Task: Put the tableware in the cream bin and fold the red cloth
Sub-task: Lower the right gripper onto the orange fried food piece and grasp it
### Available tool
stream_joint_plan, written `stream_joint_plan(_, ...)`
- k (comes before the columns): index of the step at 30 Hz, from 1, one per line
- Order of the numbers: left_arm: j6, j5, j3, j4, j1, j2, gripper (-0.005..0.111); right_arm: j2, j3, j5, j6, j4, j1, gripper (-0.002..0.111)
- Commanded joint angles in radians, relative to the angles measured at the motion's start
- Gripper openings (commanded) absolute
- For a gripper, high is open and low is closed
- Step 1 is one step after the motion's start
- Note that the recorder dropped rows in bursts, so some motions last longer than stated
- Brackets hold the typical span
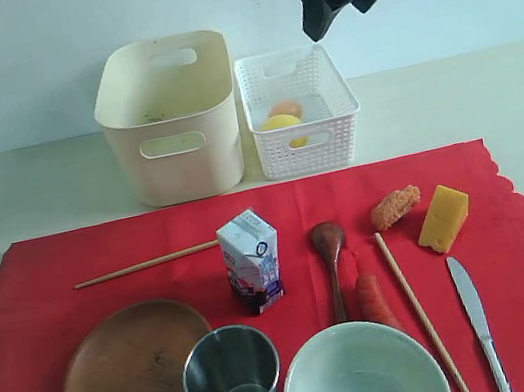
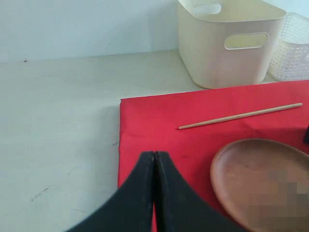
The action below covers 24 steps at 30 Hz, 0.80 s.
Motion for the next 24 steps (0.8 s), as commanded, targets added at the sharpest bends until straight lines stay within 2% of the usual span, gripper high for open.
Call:
stream_joint_plan(1,-0.002,-0.006,0.003,-0.002,0.003,-0.006,0.000,-0.057,0.072,-0.001,-0.030,-0.009,-0.003,0.069)
stream_joint_plan(6,-0.002,-0.006,0.003,-0.002,0.003,-0.006,0.000,-0.110,0.180,-0.001,-0.065,-0.011,-0.003,0.069)
stream_joint_plan(12,-0.002,-0.006,0.003,-0.002,0.003,-0.006,0.000,-0.160,0.316,-0.089,-0.134,-0.011,-0.003,0.069)
stream_joint_plan(20,-0.002,-0.006,0.003,-0.002,0.003,-0.006,0.000,-0.160,0.436,-0.127,-0.345,0.033,-0.003,0.069)
stream_joint_plan(24,-0.002,-0.006,0.003,-0.002,0.003,-0.006,0.000,-0.157,0.473,-0.156,-0.387,0.033,-0.003,0.069)
